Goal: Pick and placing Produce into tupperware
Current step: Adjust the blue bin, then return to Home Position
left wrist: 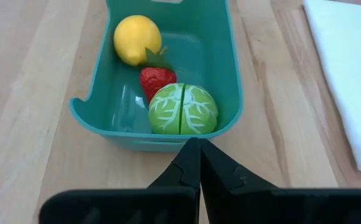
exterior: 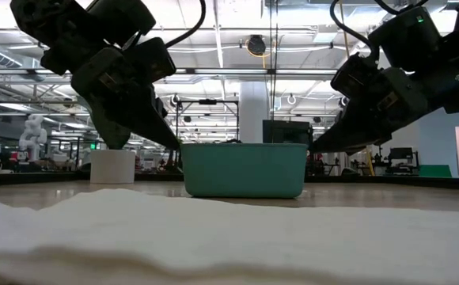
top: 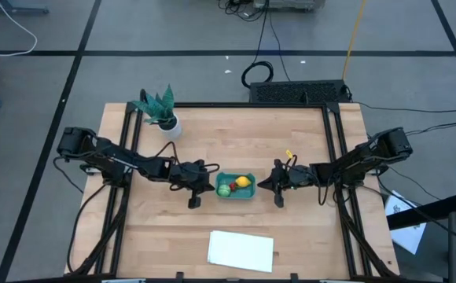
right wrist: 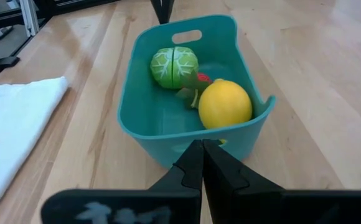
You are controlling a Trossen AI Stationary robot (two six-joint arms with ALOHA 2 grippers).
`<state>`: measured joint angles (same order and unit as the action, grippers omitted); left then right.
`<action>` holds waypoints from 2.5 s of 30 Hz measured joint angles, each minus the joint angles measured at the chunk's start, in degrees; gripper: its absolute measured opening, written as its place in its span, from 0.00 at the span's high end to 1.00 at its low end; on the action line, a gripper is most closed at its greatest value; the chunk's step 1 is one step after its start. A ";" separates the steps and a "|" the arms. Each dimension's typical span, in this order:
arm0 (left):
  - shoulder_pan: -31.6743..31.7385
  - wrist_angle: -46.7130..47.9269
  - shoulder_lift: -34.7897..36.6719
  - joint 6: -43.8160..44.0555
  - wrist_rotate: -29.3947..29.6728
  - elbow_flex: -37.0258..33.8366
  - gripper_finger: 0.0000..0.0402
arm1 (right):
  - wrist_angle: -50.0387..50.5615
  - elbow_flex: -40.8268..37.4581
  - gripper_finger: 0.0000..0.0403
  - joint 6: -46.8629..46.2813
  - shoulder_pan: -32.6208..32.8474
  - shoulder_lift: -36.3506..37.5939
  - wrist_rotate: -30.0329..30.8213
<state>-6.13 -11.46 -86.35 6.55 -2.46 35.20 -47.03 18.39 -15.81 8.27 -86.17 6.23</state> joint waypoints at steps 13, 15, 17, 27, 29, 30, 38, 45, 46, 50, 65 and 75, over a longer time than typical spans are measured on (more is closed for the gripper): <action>0.02 0.38 0.00 -2.57 0.02 0.00 0.99 | 0.18 0.00 1.00 0.22 0.00 0.00 0.22; -0.02 0.98 0.06 -4.28 0.02 0.00 0.99 | 0.22 0.00 1.00 0.30 0.00 0.10 1.17; -0.07 1.42 0.29 -5.57 0.04 0.00 0.98 | 0.19 -0.02 1.00 0.42 0.00 0.59 1.23; -0.07 4.59 4.28 -9.44 0.13 -0.04 1.00 | 3.27 -0.04 1.00 1.63 -0.16 5.43 1.26; -0.07 5.38 6.26 -10.77 1.50 -0.02 0.99 | 4.10 -0.11 1.00 1.98 -0.39 6.16 1.34; -0.08 5.75 7.28 -11.18 2.32 -0.02 0.99 | 3.75 -0.09 1.00 2.23 -0.47 6.30 1.43; -0.22 6.16 14.32 -16.50 7.44 -0.02 1.00 | 3.63 -0.09 1.00 5.52 -0.68 8.90 1.45; -0.49 7.86 21.31 -18.33 10.17 -0.01 1.00 | 4.05 -0.08 1.00 8.17 -0.68 13.27 1.19; -0.63 8.67 22.64 -18.44 11.12 -0.02 1.00 | 4.21 -0.07 1.00 8.43 -0.68 13.85 1.17; -1.28 11.72 28.52 -18.99 15.00 0.00 1.00 | 5.74 -0.08 1.00 9.08 -0.68 16.58 1.12; -2.32 16.33 44.09 -21.09 19.13 0.00 1.00 | 3.60 -6.46 1.00 10.32 -0.70 30.04 1.29; -0.07 23.20 51.98 -19.96 20.47 0.00 1.00 | 4.04 -7.10 1.00 12.00 -1.28 33.26 1.42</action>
<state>-6.20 11.74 -34.37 -13.41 18.01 35.20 -43.00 11.29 -3.81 6.99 -52.91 7.65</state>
